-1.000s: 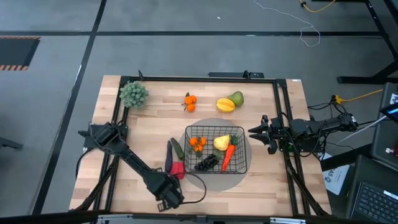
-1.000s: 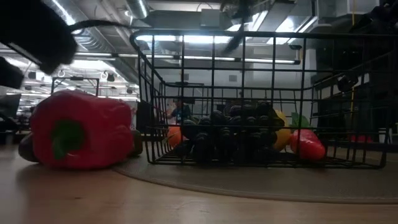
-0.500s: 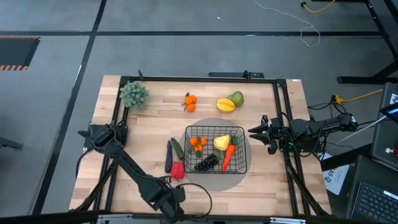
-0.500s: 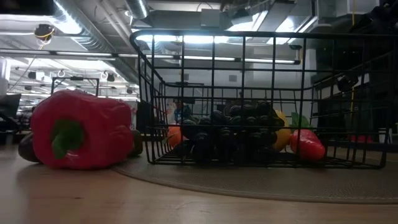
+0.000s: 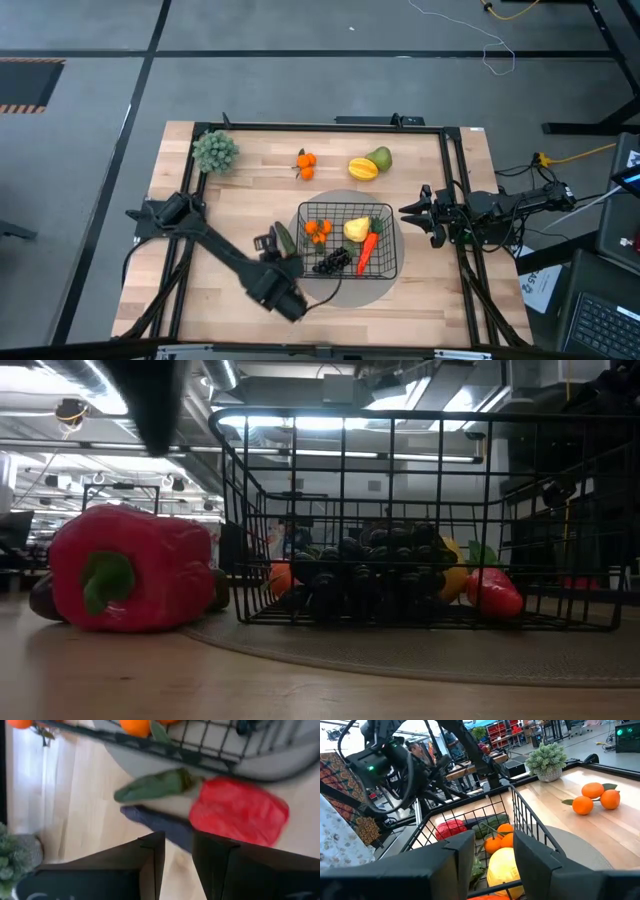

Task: Build produce basket
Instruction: Prepare the red bell pepper

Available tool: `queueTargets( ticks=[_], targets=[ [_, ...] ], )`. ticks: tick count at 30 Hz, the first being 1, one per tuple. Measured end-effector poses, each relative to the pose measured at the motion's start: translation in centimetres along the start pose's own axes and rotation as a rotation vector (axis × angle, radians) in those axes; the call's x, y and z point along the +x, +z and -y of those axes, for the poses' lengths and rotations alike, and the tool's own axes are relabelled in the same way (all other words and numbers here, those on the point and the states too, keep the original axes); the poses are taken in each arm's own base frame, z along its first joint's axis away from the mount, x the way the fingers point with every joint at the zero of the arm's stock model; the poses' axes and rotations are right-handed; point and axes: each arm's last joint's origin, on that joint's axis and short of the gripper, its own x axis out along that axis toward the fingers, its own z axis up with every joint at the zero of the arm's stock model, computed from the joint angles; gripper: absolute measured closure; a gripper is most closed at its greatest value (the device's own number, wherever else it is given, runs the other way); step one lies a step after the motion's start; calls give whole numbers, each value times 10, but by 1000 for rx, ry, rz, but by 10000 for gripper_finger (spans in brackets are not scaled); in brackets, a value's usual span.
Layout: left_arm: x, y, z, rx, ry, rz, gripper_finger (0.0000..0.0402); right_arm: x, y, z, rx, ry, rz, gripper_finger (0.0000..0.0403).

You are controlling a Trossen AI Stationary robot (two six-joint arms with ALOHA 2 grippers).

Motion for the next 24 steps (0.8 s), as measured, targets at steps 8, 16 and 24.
queueTargets(
  ticks=[8,16,24],
  targets=[
    [17,26,-11,23,-24,20,322,0,0,0,-2,0,0,272],
    [19,33,-11,39,-83,27,322,0,0,0,-5,1,-1,272],
    [25,43,-16,76,-98,47,321,0,0,0,-6,0,-4,272]
  ],
)
